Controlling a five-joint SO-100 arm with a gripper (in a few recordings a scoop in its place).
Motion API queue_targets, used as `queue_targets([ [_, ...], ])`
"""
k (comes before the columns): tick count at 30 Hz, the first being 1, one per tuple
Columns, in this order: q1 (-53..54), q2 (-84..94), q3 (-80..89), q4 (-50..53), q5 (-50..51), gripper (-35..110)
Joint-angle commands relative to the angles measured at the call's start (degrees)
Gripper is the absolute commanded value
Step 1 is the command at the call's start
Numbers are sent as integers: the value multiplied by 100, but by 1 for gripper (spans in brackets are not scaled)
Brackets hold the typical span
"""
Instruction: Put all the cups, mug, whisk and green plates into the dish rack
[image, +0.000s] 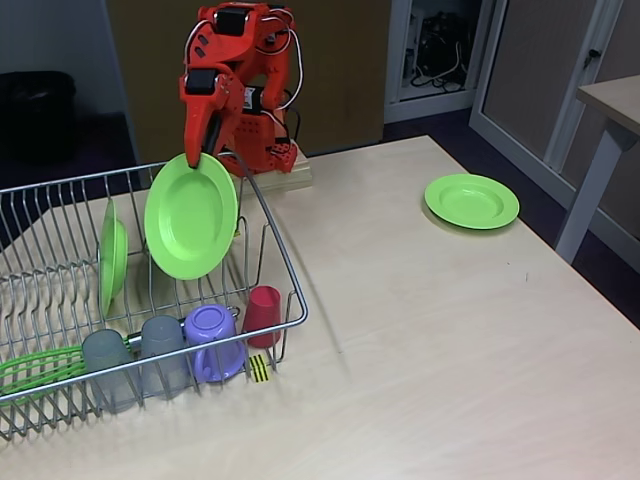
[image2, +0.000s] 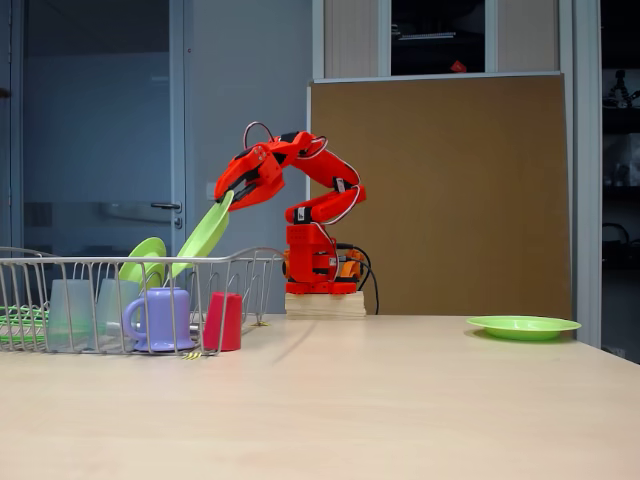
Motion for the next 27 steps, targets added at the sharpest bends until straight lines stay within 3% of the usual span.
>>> queue_targets([
  [1,299,18,123,62,35,0],
  [27,1564,-1934,-360,-1002,-633,0],
])
